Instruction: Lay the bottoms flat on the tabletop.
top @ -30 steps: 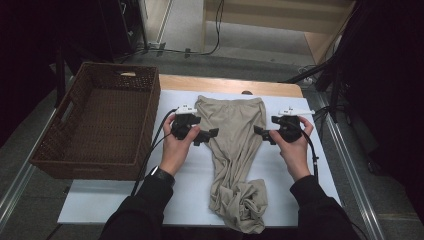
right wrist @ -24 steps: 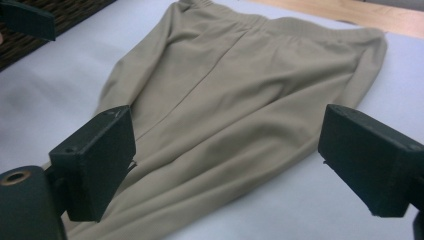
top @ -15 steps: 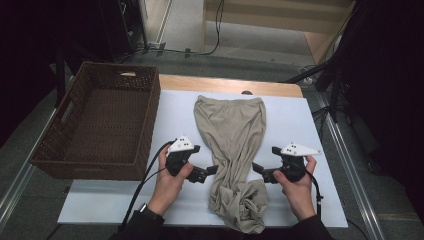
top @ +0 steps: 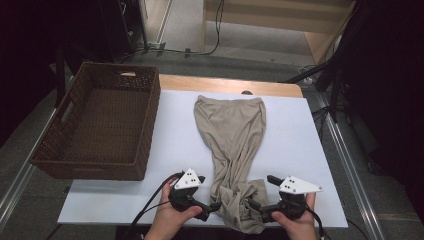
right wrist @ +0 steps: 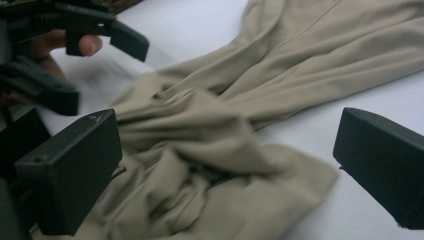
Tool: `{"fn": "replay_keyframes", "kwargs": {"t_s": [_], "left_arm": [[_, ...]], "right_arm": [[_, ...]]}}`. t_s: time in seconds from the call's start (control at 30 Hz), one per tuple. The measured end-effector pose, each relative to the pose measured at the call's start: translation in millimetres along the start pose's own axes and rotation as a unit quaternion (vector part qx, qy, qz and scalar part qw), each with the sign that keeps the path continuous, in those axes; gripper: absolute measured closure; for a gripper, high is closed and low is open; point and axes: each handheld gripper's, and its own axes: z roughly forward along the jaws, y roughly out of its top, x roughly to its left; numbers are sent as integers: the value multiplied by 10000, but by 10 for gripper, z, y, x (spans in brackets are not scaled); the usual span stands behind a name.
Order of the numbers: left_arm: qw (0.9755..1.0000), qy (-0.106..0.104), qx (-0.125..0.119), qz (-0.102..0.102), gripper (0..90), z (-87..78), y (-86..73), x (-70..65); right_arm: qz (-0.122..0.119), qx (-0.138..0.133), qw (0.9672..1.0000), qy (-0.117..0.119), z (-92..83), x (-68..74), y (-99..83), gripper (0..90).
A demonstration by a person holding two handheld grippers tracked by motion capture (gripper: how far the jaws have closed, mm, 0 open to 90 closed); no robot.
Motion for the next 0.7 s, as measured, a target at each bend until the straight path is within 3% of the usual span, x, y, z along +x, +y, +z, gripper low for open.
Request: {"fn": "replay_keyframes", "kwargs": {"t_s": [0.1, 0.13, 0.17, 0.2, 0.23, 0.37, 0.4, 0.43, 0.5, 0.6, 0.7], "left_arm": [[9997, 207, 70, 134, 180, 32, -37, -69], [9996, 197, 103, 163, 245, 40, -38, -82], [9997, 106, 160, 168, 366, 51, -39, -83], [9996, 72, 230, 178, 366, 58, -45, -84], [9994, 132, 284, 174, 435, 62, -54, -84], [9989, 74, 460, 28, 679, 70, -83, -64], [9989, 77, 470, 33, 704, 68, -87, -67], [9989, 68, 470, 37, 733, 65, -90, -66], [9987, 101, 504, 11, 778, 50, -94, -62], [9987, 103, 502, -50, 807, 29, -103, -48], [9986, 177, 505, -43, 814, -6, -104, -36]], "right_arm": [[46, 80, 9998, 162, 14, 83, -91, 0], [0, 141, 9998, 151, 16, 114, -118, 0], [-78, 291, 9994, 168, 19, 176, -165, 0], [-78, 291, 9994, 168, 19, 176, -165, 0], [-94, 329, 9992, 190, 24, 201, -188, 0], [-68, 468, 9986, 255, 49, 296, -293, 279], [-81, 526, 9983, 239, 61, 312, -312, 371], [-72, 579, 9979, 279, 76, 330, -338, 527], [-40, 696, 9965, 469, 101, 354, -373, 644], [5, 614, 9972, 436, 88, 412, -386, 737], [-143, 567, 9970, 511, 49, 510, -392, 765]]}}
